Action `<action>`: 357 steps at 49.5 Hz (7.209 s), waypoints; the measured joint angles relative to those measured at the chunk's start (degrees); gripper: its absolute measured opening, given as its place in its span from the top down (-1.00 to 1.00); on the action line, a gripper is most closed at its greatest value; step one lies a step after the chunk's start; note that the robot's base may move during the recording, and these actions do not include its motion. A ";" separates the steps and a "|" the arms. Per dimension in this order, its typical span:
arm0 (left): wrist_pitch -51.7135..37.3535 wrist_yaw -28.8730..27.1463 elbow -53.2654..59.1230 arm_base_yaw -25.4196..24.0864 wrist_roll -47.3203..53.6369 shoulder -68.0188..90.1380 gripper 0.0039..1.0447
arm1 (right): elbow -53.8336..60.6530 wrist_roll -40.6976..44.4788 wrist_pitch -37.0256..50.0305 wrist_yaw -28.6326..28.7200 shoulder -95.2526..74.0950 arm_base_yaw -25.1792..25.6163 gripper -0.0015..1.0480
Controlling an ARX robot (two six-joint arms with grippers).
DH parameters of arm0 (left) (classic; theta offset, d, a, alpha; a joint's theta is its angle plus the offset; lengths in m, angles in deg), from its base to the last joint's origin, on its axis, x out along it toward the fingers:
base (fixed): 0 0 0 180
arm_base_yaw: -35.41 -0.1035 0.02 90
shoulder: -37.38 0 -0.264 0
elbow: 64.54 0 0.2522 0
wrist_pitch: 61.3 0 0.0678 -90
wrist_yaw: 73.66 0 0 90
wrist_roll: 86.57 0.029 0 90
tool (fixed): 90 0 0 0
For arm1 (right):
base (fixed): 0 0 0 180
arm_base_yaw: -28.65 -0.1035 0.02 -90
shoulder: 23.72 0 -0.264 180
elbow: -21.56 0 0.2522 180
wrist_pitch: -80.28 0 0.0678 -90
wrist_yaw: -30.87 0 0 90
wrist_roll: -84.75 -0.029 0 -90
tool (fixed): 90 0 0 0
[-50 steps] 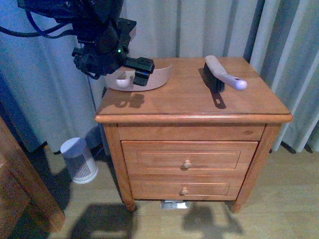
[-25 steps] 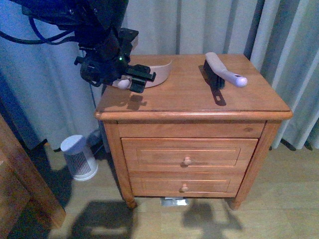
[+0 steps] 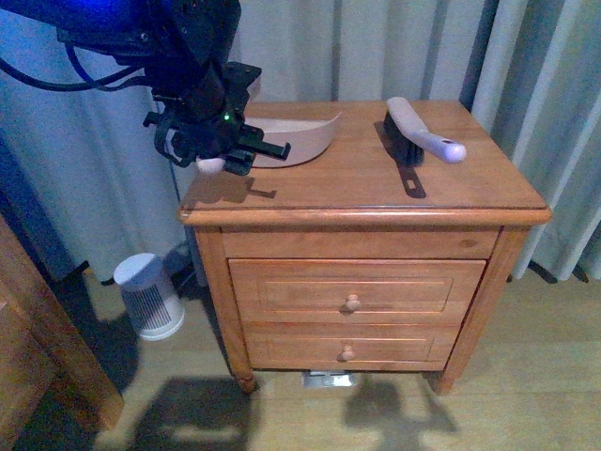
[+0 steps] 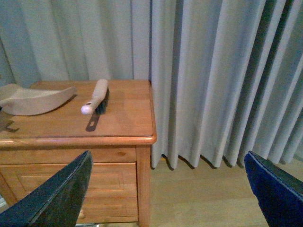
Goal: Clean up trash
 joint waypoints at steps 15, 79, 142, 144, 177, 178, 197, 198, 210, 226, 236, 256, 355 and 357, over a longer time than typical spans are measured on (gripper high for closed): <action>-7.56 3.21 9.81 0.24 0.24 -5.44 0.53 | 0.00 0.00 0.00 0.00 0.00 0.00 -0.85; -47.58 1.84 92.19 -11.91 5.20 -88.21 0.54 | -16.76 -9.25 6.60 55.41 -27.76 15.15 -0.85; -47.58 2.14 92.19 -11.89 5.20 -88.21 0.54 | -104.26 -14.19 -24.98 -2.08 -125.61 -17.75 -0.85; -47.58 2.14 92.19 -11.89 5.20 -88.21 0.54 | -103.43 -14.62 -24.26 -2.05 -125.94 -17.49 -0.85; -47.58 2.14 92.19 -11.89 5.20 -88.21 0.54 | -102.07 -17.94 -19.15 -1.99 -132.52 -15.28 -0.85; -47.58 2.14 92.19 -11.89 5.20 -88.21 0.54 | -102.57 -18.01 -19.19 -1.95 -132.76 -15.23 -0.85; -47.58 2.14 92.19 -11.89 5.20 -88.21 0.54 | -109.61 -18.29 -20.92 -1.33 -135.97 -14.93 -0.85; -47.58 2.14 92.19 -11.89 5.20 -88.21 0.54 | -109.66 -18.36 -20.98 -1.33 -136.19 -14.93 -0.85; -47.58 2.14 92.19 -11.89 5.20 -88.21 0.54 | -110.03 -18.84 -21.11 -1.53 -138.44 -14.91 -0.85; -47.58 2.14 92.19 -11.89 5.22 -88.21 0.54 | -110.99 -18.93 -20.76 -2.21 -139.21 -14.99 -0.05; -47.58 2.14 92.19 -11.89 5.20 -88.21 0.54 | -109.94 -18.93 -20.06 -2.38 -139.18 -14.99 0.45; -47.58 2.14 92.19 -11.89 5.20 -88.21 0.54 | -107.67 -17.20 -16.37 -3.28 -138.64 -15.06 0.63; -47.58 2.58 92.19 -11.56 5.22 -88.11 0.54 | -1.29 2.47 47.50 7.08 -35.76 -6.36 0.64; -47.58 2.34 92.21 -11.58 5.22 -88.11 0.54 | -1.29 2.43 47.50 7.10 -35.78 -6.36 0.64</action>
